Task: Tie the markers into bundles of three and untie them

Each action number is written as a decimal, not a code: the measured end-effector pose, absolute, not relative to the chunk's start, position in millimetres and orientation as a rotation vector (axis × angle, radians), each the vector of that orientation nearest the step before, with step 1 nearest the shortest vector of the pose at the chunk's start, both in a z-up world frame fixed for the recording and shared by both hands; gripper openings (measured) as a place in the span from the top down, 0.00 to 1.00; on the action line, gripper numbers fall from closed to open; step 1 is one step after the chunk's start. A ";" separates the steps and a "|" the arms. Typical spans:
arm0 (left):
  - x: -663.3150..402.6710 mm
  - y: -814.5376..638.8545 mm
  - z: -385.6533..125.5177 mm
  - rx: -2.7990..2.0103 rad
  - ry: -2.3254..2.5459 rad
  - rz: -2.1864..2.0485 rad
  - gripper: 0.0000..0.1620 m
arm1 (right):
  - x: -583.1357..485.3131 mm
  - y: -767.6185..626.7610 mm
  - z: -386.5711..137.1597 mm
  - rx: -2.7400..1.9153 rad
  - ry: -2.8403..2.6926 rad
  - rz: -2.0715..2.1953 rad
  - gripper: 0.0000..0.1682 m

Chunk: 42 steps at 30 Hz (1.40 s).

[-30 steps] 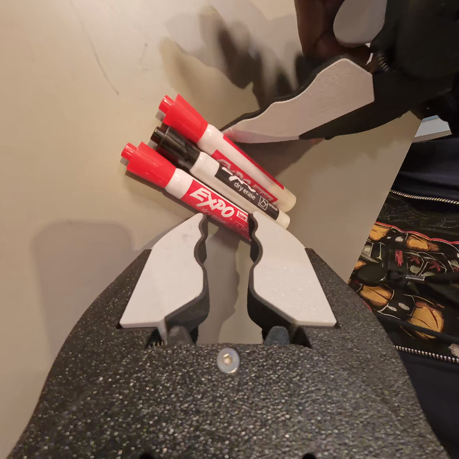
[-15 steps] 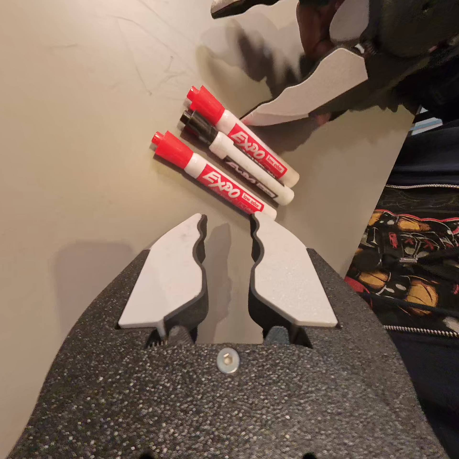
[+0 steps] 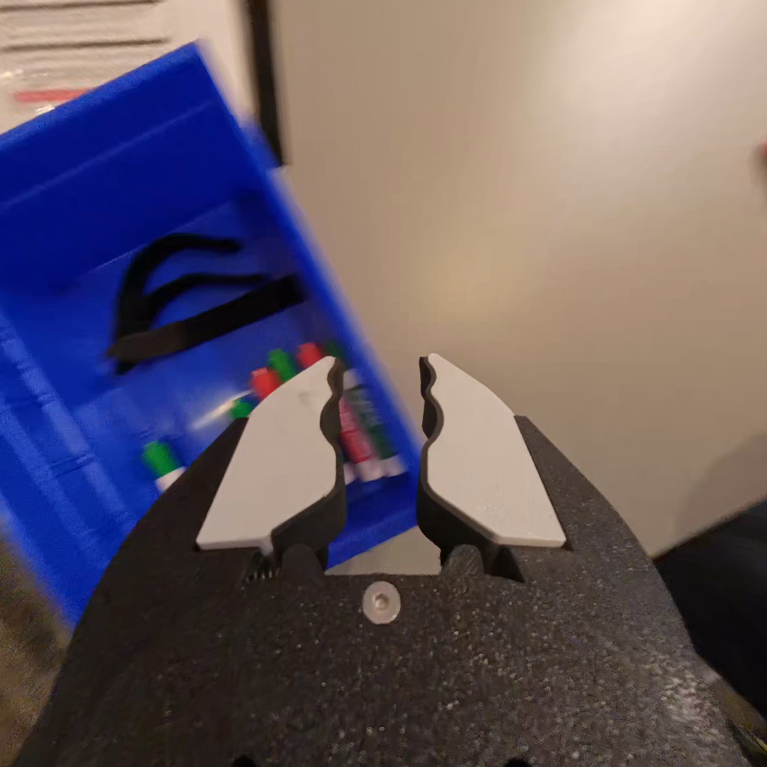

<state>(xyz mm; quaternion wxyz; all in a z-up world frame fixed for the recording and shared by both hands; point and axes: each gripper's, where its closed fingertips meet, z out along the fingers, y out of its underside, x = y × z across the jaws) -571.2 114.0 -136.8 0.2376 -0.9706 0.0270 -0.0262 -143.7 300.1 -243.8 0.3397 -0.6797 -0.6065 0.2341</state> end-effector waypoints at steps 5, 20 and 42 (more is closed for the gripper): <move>-679.1 108.6 -183.8 -2.782 -0.023 0.106 0.76 | -144.9 299.9 -249.0 -1.801 -1.608 0.601 0.63; -692.7 149.6 -246.5 -2.787 0.882 0.143 0.77 | -145.1 300.6 -255.5 -1.840 -1.631 0.576 0.63; -684.3 107.8 -225.9 -3.016 0.765 -0.008 0.92 | -145.4 294.9 -254.5 -1.790 -1.671 0.584 0.62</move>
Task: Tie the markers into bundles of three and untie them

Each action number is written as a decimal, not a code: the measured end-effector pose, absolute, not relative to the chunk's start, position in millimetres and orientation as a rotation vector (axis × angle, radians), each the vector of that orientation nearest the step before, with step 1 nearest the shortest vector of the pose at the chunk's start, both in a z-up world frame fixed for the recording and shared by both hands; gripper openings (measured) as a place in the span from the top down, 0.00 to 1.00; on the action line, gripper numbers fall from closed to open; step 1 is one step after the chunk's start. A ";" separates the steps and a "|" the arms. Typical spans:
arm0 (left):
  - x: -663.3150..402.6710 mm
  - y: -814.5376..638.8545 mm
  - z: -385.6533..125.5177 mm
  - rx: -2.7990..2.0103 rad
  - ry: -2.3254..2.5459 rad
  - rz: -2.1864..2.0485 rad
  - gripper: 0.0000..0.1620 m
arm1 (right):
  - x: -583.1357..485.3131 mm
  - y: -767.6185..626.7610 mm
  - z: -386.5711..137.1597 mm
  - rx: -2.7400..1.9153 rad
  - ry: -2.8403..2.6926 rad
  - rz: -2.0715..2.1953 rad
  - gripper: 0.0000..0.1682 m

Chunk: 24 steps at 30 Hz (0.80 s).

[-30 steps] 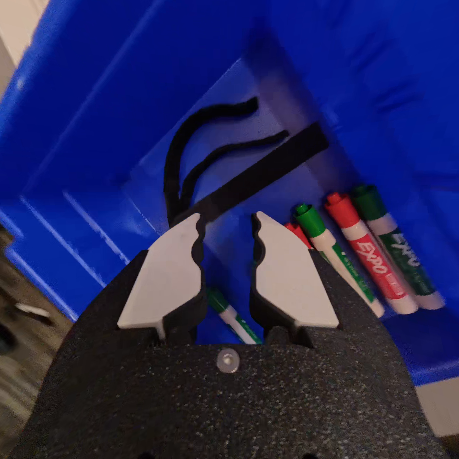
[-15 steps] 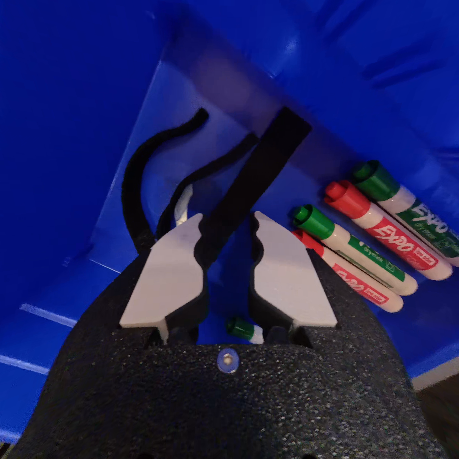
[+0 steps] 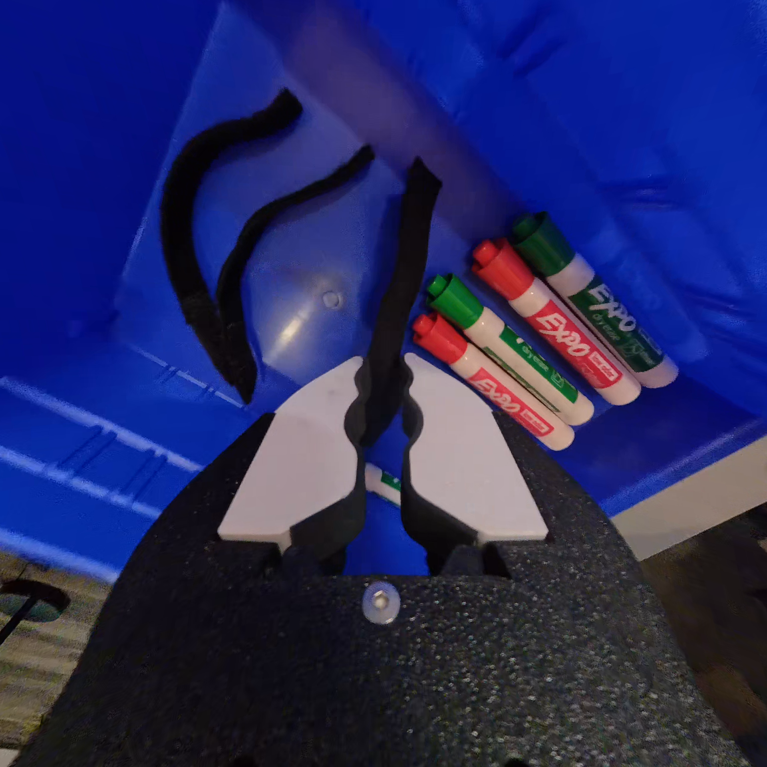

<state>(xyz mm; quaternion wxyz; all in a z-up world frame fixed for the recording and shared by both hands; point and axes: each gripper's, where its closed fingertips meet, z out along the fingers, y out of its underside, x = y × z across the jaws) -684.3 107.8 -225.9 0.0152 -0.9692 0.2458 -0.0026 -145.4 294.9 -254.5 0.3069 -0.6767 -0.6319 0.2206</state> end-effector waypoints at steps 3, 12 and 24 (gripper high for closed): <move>-683.5 111.5 -193.2 -2.967 0.726 0.097 0.92 | -145.8 294.2 -251.7 -1.777 -1.664 0.611 0.62; -532.2 189.8 -80.5 -2.584 0.955 0.071 0.92 | -142.9 303.0 -234.0 -1.698 -1.600 0.737 0.63; -200.2 309.5 -215.0 -2.661 1.334 -0.457 0.91 | -107.7 331.3 -213.5 -1.669 -1.413 0.778 0.62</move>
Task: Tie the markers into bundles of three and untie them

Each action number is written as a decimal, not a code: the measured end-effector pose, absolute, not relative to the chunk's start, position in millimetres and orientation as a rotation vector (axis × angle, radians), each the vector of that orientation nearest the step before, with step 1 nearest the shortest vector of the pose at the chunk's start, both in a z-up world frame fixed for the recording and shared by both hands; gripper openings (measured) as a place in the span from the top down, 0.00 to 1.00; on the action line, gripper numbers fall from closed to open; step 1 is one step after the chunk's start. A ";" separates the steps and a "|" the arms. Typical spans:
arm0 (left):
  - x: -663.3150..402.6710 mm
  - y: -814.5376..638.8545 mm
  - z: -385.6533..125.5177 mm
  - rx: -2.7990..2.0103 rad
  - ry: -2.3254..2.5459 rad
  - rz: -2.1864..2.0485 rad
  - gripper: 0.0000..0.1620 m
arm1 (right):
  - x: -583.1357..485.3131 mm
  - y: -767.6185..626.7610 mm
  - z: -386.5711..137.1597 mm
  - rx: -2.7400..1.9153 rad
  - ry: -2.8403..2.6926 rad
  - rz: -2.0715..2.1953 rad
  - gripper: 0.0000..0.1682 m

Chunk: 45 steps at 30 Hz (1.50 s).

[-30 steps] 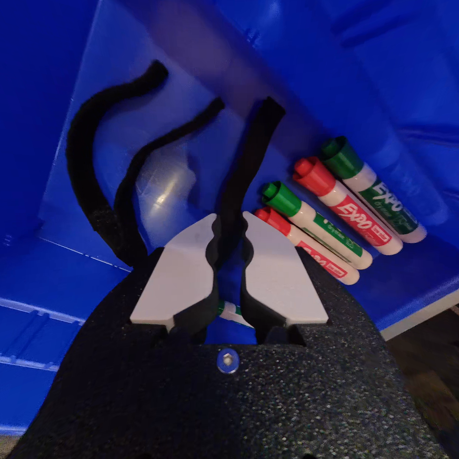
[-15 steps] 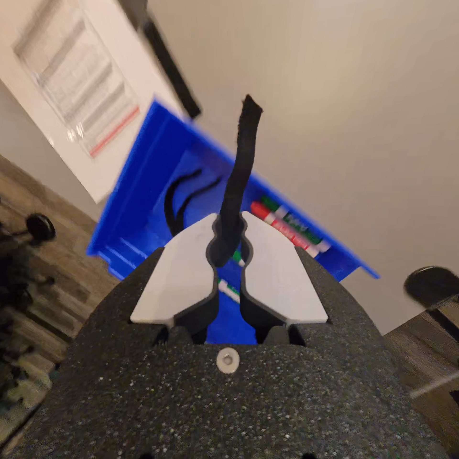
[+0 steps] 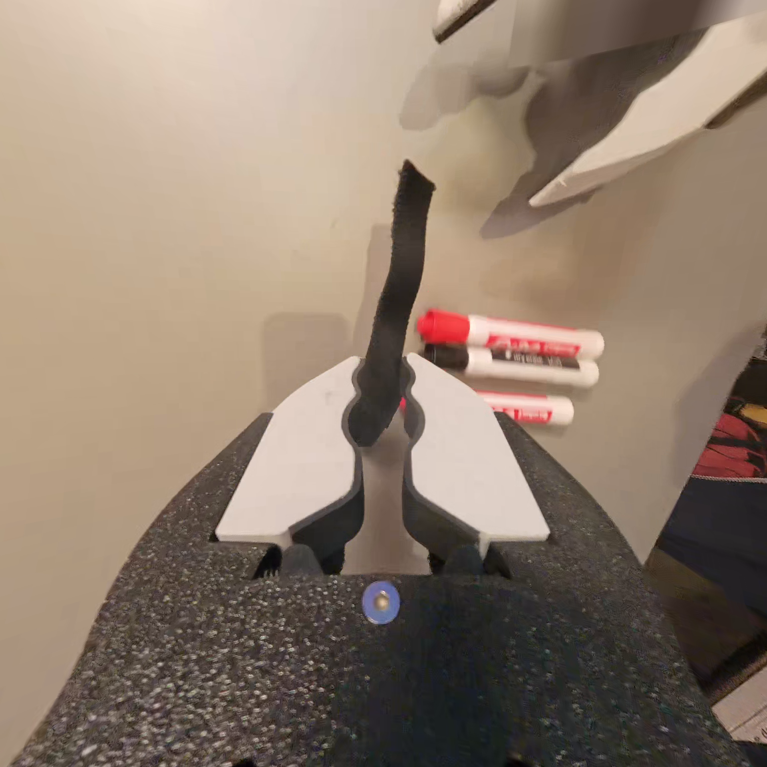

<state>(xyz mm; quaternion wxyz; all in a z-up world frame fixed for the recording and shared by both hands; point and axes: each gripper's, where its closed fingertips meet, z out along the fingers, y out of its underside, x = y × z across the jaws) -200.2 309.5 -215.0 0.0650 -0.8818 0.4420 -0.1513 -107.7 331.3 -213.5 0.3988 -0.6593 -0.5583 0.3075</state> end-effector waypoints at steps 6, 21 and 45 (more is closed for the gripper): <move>-154.8 325.2 -239.6 -2.617 1.419 -0.510 0.81 | -102.5 338.5 -213.1 -1.688 -1.388 0.789 0.62; -281.2 360.6 -160.3 -1.749 0.204 -0.560 0.56 | -139.3 308.8 -207.7 -1.691 -1.426 0.913 0.65; -261.3 342.7 -194.4 -1.948 0.281 -0.555 0.57 | -184.9 296.3 -184.5 -1.429 -1.433 1.053 0.69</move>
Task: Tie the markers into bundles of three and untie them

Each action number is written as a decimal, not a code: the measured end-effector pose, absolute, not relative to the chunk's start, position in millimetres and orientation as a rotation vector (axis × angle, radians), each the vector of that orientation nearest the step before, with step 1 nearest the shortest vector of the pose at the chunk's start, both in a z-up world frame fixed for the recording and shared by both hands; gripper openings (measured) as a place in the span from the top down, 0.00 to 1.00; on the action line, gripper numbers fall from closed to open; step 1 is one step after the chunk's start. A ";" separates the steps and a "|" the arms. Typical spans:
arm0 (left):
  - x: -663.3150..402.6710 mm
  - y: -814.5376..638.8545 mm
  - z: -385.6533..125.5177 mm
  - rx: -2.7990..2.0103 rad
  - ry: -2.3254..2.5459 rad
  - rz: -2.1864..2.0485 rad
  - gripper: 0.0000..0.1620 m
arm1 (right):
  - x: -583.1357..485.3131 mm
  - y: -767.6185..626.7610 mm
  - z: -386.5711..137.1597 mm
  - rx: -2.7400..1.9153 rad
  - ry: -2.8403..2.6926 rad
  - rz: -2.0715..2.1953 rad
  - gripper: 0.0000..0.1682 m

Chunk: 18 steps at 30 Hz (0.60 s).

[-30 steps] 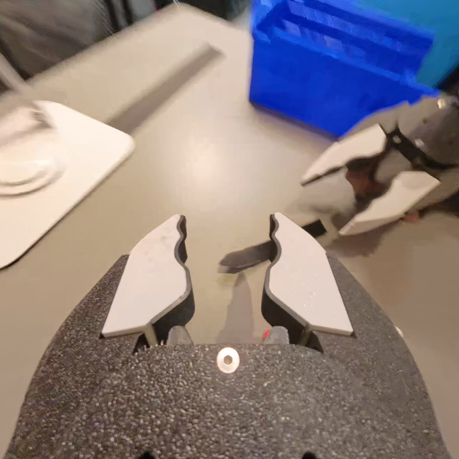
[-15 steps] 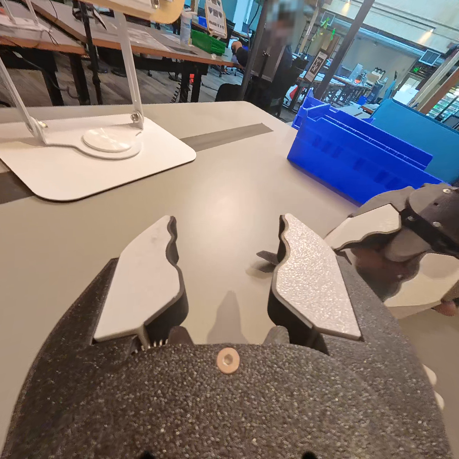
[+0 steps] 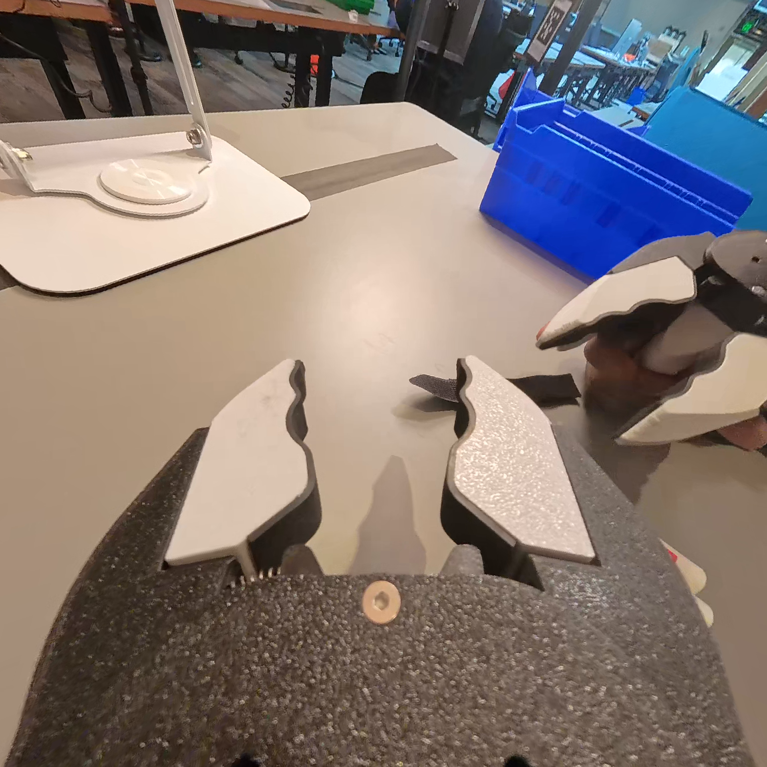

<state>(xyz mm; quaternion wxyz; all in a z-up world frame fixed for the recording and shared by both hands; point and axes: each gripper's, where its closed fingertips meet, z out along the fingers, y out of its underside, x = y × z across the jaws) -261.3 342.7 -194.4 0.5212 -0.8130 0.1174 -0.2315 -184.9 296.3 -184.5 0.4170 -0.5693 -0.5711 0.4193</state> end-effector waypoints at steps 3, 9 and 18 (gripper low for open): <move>-261.2 343.9 -197.5 -1.968 0.278 -0.548 0.57 | -180.9 304.7 -178.6 -1.458 -1.354 1.125 0.70; -262.3 345.7 -200.7 -1.989 0.259 -0.569 0.59 | -176.0 313.5 -172.1 -1.470 -1.268 1.177 0.71; -260.2 345.7 -205.1 -2.017 0.264 -0.584 0.59 | -174.3 314.3 -169.9 -1.459 -1.251 1.183 0.71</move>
